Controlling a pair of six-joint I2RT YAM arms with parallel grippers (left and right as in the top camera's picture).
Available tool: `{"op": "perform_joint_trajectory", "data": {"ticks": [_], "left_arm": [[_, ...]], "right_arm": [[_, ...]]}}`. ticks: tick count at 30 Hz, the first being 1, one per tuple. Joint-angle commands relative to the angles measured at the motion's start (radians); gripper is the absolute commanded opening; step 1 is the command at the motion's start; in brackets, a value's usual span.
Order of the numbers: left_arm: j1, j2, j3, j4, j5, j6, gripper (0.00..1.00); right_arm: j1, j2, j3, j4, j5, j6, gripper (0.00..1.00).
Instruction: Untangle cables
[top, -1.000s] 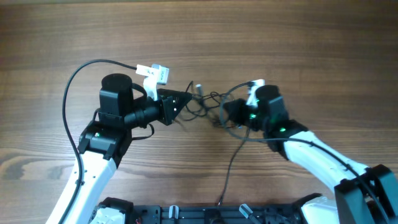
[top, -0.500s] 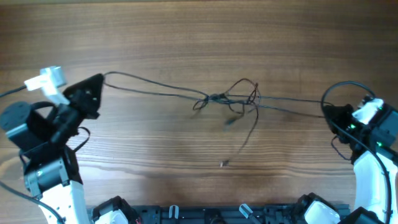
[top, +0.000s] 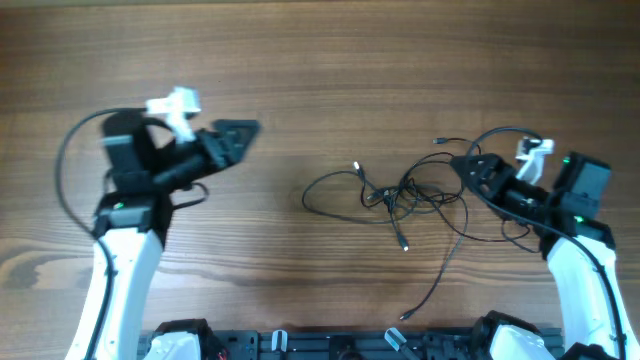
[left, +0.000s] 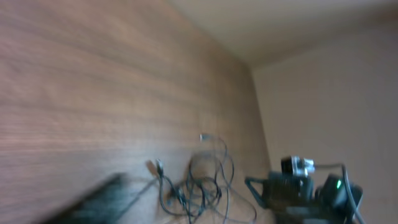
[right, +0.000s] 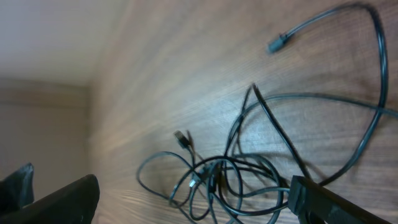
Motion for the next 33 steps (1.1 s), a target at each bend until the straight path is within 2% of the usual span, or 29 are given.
{"op": "perform_joint_trajectory", "data": {"ticks": [1,4,5,6,8,9,10,11,12,14,15,17,18,20,22,25,26,27,28,29,33], "left_arm": [[-0.137,0.088,0.007,-0.001,-0.063,0.0,1.0],[-0.264,0.198,0.007,-0.014,-0.147,-0.077,1.0],[-0.319,0.245,0.007,-0.014,-0.224,0.0,1.0],[-0.381,0.291,0.007,-0.015,-0.337,0.126,0.99],[-0.461,0.34,0.007,-0.016,-0.473,0.275,0.98],[-0.523,0.367,0.007,-0.016,-0.547,0.365,0.98],[-0.55,0.378,0.007,-0.016,-0.606,0.369,0.97],[-0.576,0.391,0.007,-0.02,-0.668,0.369,0.92],[-0.591,0.406,0.007,-0.029,-0.725,0.367,0.84],[-0.601,0.442,0.007,-0.058,-0.778,0.365,0.63],[-0.598,0.459,0.007,-0.066,-0.78,0.365,0.49],[-0.598,0.484,0.007,-0.061,-0.78,0.356,0.09],[-0.598,0.485,0.007,-0.06,-0.78,0.339,0.04],[-0.598,0.471,0.007,-0.058,-0.78,0.339,0.04],[-0.598,0.432,0.007,-0.07,-0.78,0.339,0.04],[-0.598,0.388,0.007,-0.072,-0.779,0.339,0.04],[-0.598,0.385,0.007,-0.073,-0.78,0.339,0.04],[-0.598,0.385,0.007,-0.076,-0.78,0.339,0.04],[-0.598,0.385,0.007,-0.077,-0.78,0.339,0.04],[-0.598,0.385,0.007,-0.077,-0.78,0.339,0.04],[-0.598,0.385,0.007,-0.082,-0.779,0.339,0.04]], "right_arm": [[0.089,-0.004,-0.006,-0.047,0.246,0.165,1.0],[0.118,-0.004,-0.006,-0.062,0.271,0.215,1.0],[0.119,-0.004,-0.006,-0.07,0.267,0.212,1.0],[0.119,-0.004,-0.006,-0.082,0.262,0.212,1.0],[0.119,-0.004,-0.006,-0.098,0.239,0.2,1.0],[0.119,-0.004,-0.006,-0.098,0.179,0.143,1.0],[0.119,-0.004,-0.006,-0.097,0.103,0.069,1.0],[0.119,-0.005,-0.006,-0.094,0.076,0.01,1.0],[0.119,-0.008,-0.005,-0.089,0.082,-0.008,1.0],[0.119,-0.038,-0.002,-0.055,0.075,0.007,1.0],[0.119,-0.063,-0.002,-0.045,0.062,0.007,1.0],[0.127,-0.093,-0.002,-0.042,0.047,0.012,1.0],[0.148,-0.091,-0.003,-0.042,0.055,0.021,1.0],[0.206,-0.072,-0.003,-0.041,0.103,0.055,1.0],[0.286,-0.04,-0.004,-0.043,0.238,0.118,1.0],[0.372,-0.006,-0.004,-0.006,0.281,0.153,1.0],[0.41,0.006,-0.004,0.039,0.337,0.05,1.0],[0.453,0.027,-0.004,0.053,0.43,-0.143,0.96],[0.47,0.039,-0.004,0.044,0.471,-0.199,0.93],[0.486,0.057,-0.004,0.036,0.496,-0.234,0.87],[0.532,0.196,-0.004,0.042,0.559,-0.259,0.87]]}}
